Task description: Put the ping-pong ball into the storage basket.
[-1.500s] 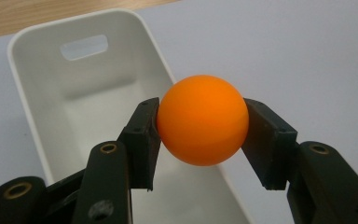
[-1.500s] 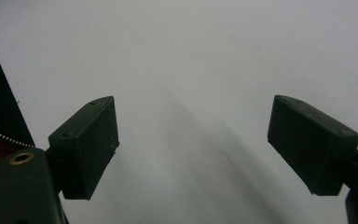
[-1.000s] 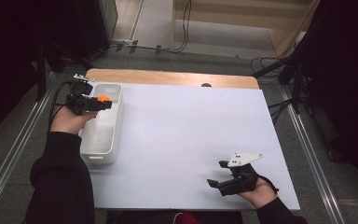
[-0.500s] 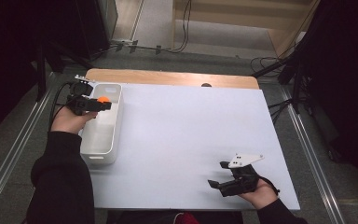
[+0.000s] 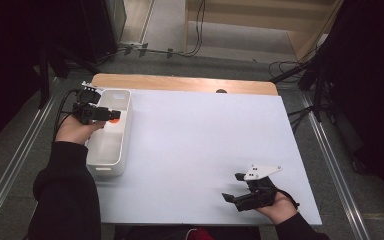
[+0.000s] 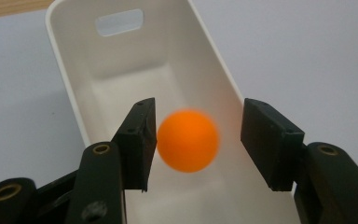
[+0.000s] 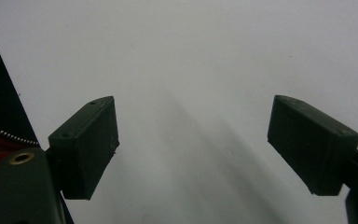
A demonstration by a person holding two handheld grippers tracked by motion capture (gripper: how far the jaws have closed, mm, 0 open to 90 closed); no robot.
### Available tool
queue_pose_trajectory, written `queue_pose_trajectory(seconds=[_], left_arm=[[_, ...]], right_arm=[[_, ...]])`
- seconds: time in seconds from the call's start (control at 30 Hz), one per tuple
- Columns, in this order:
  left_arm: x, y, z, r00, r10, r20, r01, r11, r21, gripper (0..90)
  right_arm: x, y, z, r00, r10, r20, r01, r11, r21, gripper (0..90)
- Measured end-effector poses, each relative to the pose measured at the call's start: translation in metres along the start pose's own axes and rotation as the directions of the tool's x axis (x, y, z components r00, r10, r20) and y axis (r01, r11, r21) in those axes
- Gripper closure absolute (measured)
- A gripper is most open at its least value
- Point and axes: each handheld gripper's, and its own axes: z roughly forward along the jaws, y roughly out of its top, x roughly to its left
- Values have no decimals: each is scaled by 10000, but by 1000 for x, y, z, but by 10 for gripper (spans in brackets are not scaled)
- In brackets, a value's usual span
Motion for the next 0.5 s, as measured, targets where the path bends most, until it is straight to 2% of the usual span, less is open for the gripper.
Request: queue_pose_trajectory(seconds=[0.33,0.4,0.47,0.5], left_arm=[[-6,4,-8,9997,208,142,-206,9996,-198,375],[-8,5,-10,9986,161,503,-150,9996,-219,374],[-10,6,-11,9972,282,698,-264,9993,-270,374],[-14,7,-11,9961,397,783,-376,9989,-284,346]], right_arm=[[-1,0,0,10000,-54,14,54,10000,23,150],[0,0,0,10000,30,2,-30,10000,46,150],[0,0,0,10000,21,-2,-21,10000,48,150],[0,0,0,10000,50,5,-51,10000,84,150]])
